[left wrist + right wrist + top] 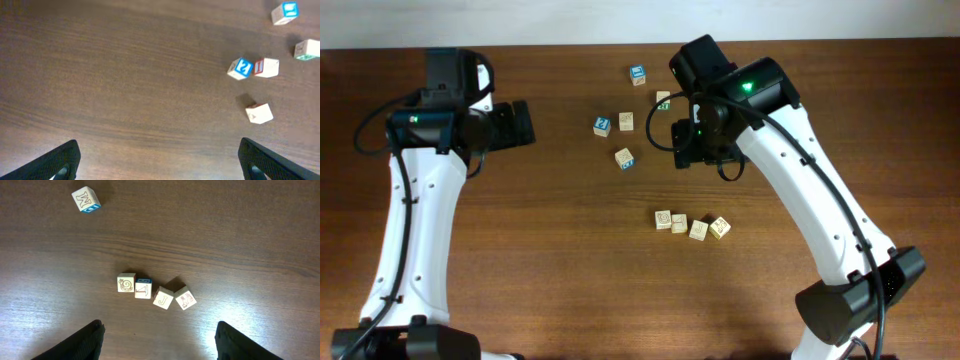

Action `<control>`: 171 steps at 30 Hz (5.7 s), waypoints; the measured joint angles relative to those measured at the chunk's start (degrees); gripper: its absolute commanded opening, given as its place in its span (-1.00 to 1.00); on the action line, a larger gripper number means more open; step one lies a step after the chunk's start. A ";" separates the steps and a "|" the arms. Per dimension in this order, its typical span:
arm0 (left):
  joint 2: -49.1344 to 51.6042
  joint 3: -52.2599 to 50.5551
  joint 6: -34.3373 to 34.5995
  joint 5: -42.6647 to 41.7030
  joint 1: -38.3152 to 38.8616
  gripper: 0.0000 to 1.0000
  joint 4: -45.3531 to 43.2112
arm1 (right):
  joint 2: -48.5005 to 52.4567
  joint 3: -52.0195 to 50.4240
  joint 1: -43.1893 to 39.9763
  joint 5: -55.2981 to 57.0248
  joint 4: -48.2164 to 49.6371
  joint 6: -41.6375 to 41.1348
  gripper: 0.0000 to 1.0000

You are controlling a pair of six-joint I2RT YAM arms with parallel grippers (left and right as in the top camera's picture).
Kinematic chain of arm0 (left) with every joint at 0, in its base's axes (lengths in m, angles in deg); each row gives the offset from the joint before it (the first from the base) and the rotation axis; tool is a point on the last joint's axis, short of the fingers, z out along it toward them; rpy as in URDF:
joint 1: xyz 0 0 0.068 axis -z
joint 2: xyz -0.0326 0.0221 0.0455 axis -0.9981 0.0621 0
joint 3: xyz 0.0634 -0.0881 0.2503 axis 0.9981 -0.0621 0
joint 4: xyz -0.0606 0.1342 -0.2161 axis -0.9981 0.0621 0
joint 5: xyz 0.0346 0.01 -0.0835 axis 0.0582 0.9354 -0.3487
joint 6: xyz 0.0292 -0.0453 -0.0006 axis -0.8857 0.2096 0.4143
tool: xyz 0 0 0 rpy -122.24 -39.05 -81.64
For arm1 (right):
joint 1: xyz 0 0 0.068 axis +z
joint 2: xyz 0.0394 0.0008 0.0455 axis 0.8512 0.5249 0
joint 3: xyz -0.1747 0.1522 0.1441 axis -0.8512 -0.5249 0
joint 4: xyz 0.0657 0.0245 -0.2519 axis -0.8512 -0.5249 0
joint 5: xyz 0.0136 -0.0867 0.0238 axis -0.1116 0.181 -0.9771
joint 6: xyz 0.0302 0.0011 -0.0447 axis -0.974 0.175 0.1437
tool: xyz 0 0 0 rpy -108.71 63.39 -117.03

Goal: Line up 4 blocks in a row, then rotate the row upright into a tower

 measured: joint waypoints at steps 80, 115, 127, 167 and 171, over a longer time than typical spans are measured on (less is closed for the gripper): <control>8.04 0.00 7.15 2.97 17.25 0.98 -3.28 | 2.05 -31.36 -12.15 -12.83 12.00 4.76 0.43; 8.04 0.00 7.15 2.97 17.25 0.98 -4.74 | 2.05 -47.23 -12.15 -10.62 31.54 19.19 -0.29; 8.04 0.00 7.15 2.97 17.25 0.98 -4.74 | 2.05 -47.23 -12.15 -8.48 36.94 7.28 -0.02; 8.04 0.00 7.15 7.69 17.25 0.98 -4.76 | -9.70 -27.12 -6.67 4.76 9.70 -13.29 0.96; 8.04 0.00 7.15 7.72 17.25 0.98 -4.76 | -9.60 -29.99 -6.67 1.14 13.49 -13.29 0.98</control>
